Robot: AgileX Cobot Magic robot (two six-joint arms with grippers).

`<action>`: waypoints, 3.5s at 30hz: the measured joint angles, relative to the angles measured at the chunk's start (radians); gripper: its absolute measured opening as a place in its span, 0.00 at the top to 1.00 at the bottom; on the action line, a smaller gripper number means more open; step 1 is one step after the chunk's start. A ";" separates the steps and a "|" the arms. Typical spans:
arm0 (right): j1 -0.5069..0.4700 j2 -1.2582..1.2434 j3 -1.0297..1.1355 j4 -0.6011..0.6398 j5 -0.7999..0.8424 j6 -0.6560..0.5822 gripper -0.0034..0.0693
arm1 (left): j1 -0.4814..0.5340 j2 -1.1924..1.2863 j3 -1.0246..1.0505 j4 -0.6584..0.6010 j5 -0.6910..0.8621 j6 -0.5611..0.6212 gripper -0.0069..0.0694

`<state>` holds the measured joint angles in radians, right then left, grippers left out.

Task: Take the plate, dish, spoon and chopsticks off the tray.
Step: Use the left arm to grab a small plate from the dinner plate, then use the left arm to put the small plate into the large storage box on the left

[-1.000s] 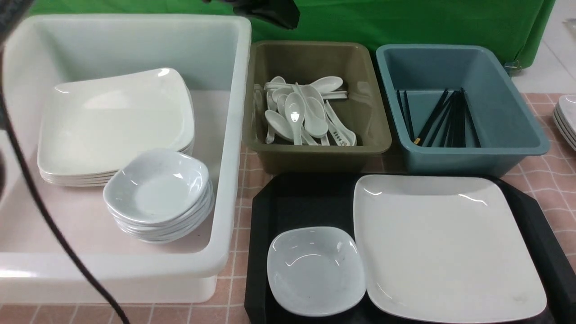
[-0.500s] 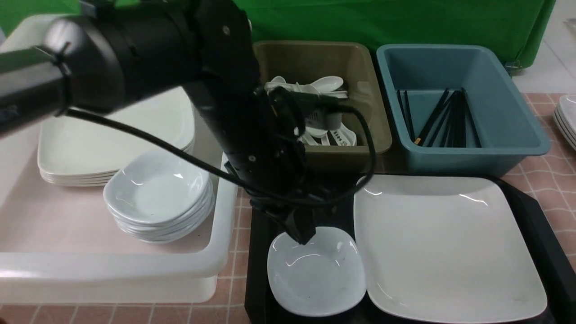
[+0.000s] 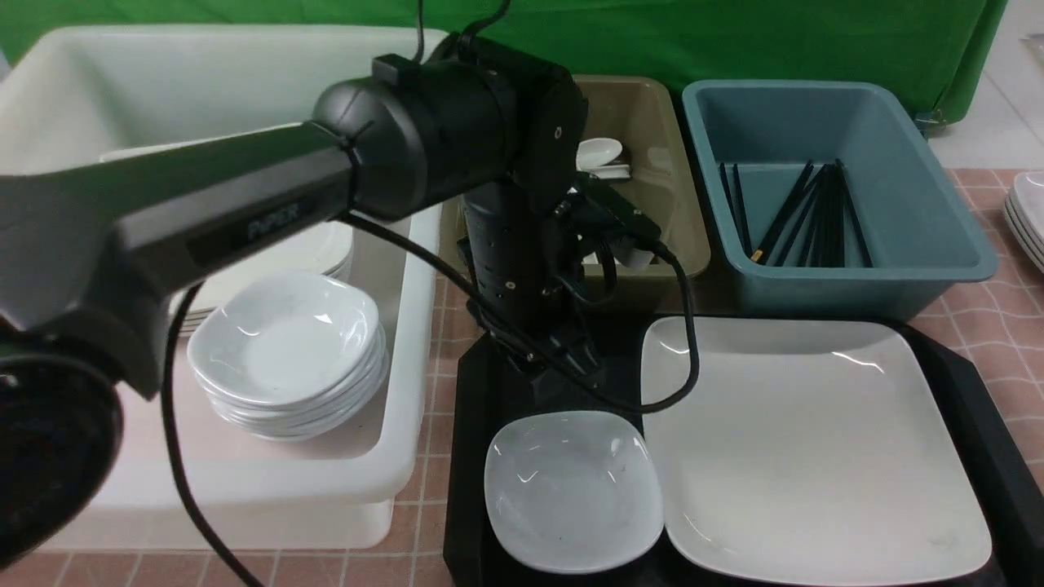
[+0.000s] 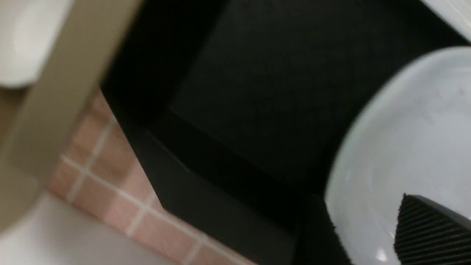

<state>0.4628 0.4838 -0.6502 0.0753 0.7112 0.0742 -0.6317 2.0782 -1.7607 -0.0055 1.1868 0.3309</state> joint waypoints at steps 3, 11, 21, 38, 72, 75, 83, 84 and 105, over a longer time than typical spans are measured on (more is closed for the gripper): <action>0.000 0.000 0.000 0.000 0.001 -0.001 0.62 | 0.000 0.019 -0.009 -0.022 -0.025 0.061 0.43; 0.000 0.000 0.000 0.000 0.003 0.000 0.62 | 0.000 0.064 -0.011 -0.050 -0.033 0.223 0.39; 0.000 0.000 0.000 0.000 0.003 0.000 0.62 | 0.000 0.141 -0.011 -0.098 -0.043 0.276 0.39; 0.000 0.000 0.000 0.000 0.005 0.000 0.62 | 0.001 0.142 -0.033 -0.110 0.050 0.265 0.74; 0.000 0.000 0.000 0.000 0.001 -0.007 0.62 | 0.204 -0.492 -0.067 0.040 0.036 -0.272 0.90; 0.000 0.000 0.000 0.000 -0.001 -0.009 0.62 | 0.336 -0.527 0.009 -0.007 0.036 -0.283 0.90; 0.000 0.000 0.000 0.000 -0.001 -0.010 0.62 | 0.778 -0.517 0.285 -0.385 -0.007 -0.258 0.90; 0.000 0.000 0.000 0.000 -0.001 -0.010 0.62 | 0.824 -0.500 0.319 -0.447 -0.024 -0.191 0.90; 0.000 0.000 0.000 0.000 -0.001 -0.011 0.62 | 0.836 -0.292 0.361 -0.465 -0.076 0.231 0.85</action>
<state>0.4628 0.4838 -0.6502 0.0753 0.7099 0.0631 0.2039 1.7864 -1.3996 -0.4708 1.1104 0.5618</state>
